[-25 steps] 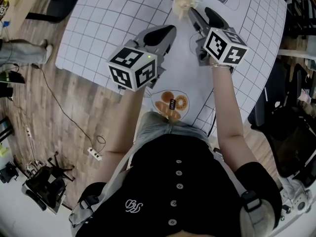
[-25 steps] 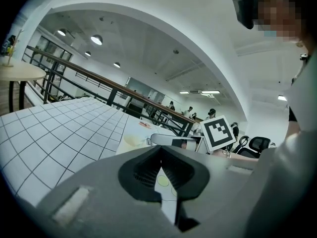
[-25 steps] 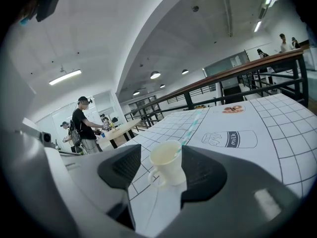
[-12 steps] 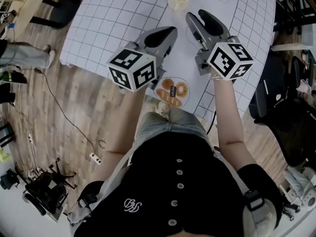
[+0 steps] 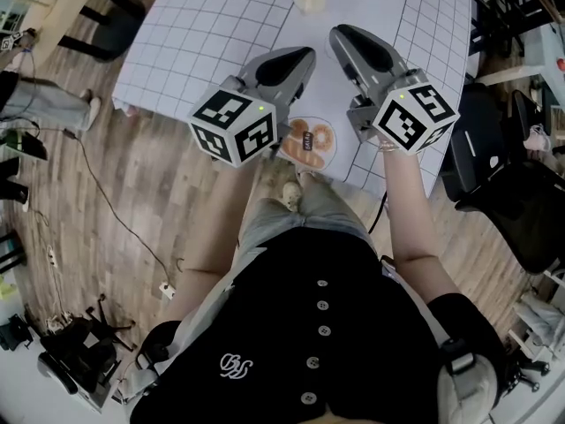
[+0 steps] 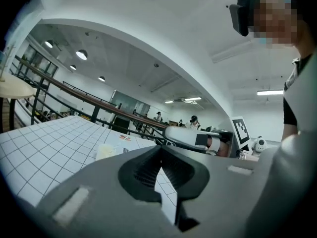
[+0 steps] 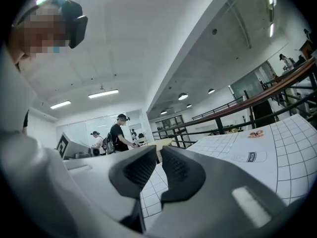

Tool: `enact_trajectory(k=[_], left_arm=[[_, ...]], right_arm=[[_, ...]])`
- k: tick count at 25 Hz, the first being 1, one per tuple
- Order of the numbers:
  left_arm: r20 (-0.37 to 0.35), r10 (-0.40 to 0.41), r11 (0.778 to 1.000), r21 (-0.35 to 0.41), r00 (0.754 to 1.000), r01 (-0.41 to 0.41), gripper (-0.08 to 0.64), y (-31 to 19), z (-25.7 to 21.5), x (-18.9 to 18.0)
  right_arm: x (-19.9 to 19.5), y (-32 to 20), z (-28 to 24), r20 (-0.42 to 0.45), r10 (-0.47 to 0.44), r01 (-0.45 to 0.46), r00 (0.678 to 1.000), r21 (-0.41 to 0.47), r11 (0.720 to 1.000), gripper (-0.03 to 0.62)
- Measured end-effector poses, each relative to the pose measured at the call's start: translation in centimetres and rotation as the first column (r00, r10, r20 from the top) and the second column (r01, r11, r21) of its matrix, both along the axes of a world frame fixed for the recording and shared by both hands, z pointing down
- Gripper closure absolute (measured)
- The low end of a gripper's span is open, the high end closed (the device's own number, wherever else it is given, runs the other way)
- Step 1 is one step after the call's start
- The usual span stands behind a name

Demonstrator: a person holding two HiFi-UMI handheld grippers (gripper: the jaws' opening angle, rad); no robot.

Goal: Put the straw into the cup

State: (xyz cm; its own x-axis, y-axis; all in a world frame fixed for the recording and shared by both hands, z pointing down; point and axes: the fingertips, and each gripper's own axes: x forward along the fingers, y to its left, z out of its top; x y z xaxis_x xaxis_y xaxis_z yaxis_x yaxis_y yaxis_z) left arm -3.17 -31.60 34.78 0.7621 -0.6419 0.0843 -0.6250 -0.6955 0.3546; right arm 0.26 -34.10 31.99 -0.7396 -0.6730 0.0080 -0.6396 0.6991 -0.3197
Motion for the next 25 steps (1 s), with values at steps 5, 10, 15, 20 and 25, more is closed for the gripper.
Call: enact_trajectory(k=[5,10,15,20,25], left_arm=[[0.081,0.016,0.998,0.061,0.997,-0.021,0.561,3.1,-1.1,0.0],[0.051,0.039,0.997,0.065,0.998,-0.042,0.561,6.1,-1.5,-0.1],[0.051,0.047,0.997,0.059,0.998,-0.050,0.561,8.4,-1.0,0.6],[0.052,0.068,0.997,0.016,0.996,-0.069,0.561,10.2,0.6,1.1],[0.060,0.069,0.998,-0.003,0.996,-0.069,0.561,11.3,1.4,1.0]], right_arm=[[-0.5,4.0,-1.1,-0.028,-0.042,0.043,0.999,0.024,0.999,0.591],[-0.7,7.0,-0.9,0.007,-0.038,0.038,0.999,0.018,0.999,0.591],[-0.9,9.5,0.2,0.003,-0.052,0.052,0.999,-0.014,0.999,0.591],[0.3,11.5,1.7,-0.023,-0.035,0.033,0.999,-0.050,0.998,0.591],[0.5,13.3,3.3,-0.037,-0.006,0.003,0.999,-0.078,0.997,0.591]])
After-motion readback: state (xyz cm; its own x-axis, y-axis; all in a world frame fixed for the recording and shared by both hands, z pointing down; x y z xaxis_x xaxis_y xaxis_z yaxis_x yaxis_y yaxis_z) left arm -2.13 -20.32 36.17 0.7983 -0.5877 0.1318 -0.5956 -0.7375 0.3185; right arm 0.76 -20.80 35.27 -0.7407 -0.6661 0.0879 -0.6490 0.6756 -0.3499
